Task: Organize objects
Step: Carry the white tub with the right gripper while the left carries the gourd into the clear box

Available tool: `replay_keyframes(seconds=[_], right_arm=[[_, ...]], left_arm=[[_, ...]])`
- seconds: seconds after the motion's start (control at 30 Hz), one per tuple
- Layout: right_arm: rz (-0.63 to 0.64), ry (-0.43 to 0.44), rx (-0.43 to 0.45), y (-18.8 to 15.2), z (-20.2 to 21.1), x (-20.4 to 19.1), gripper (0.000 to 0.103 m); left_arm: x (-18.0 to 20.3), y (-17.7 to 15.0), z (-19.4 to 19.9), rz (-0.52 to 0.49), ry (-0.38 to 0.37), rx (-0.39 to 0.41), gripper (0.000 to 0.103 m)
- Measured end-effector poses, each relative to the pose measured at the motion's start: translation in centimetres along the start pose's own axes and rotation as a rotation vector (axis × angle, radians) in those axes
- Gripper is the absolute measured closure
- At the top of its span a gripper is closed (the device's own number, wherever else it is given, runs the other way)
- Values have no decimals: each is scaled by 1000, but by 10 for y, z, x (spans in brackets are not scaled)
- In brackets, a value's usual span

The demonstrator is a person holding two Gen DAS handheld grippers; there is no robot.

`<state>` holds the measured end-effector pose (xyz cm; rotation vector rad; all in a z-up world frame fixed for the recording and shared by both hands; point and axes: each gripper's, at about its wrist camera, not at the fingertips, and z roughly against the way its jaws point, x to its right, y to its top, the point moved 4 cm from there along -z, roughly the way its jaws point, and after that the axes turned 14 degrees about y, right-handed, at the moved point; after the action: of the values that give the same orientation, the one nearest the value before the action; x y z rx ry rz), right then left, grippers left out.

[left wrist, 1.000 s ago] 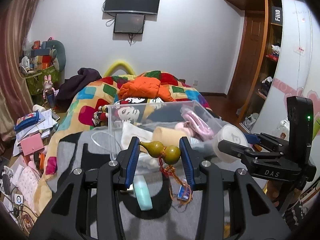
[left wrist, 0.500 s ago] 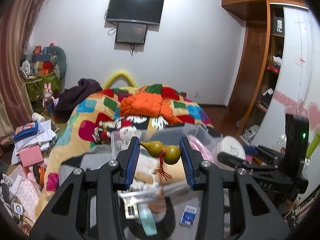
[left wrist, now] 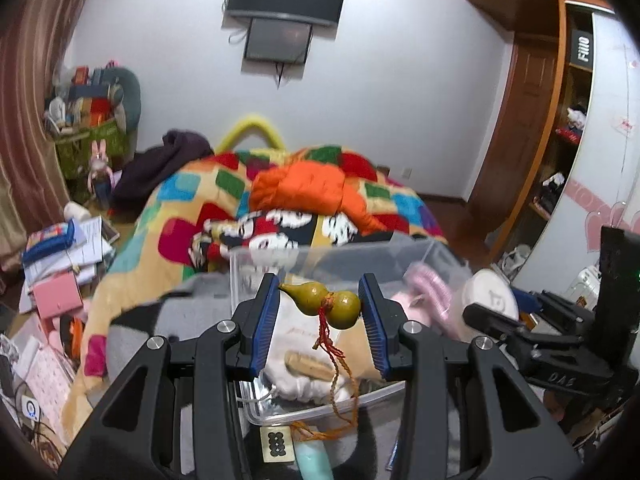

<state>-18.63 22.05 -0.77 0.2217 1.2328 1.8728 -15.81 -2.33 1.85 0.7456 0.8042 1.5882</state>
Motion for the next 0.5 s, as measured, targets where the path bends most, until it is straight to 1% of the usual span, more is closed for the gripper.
replay_keyframes(seconds=[0.1,0.23,0.5], right_arm=[[-12,-3,-21,-4,-8,5,38],[-21,-2,-37,-8,-15,10,39],[-7,-1,-33,-8,-17,5,39]], left_arm=[[1,-9,-11,-7,-4,-30,63],[6,-17,-16,-24,-2,-46,63],[5,-32,-33,-34,6,-108,62]])
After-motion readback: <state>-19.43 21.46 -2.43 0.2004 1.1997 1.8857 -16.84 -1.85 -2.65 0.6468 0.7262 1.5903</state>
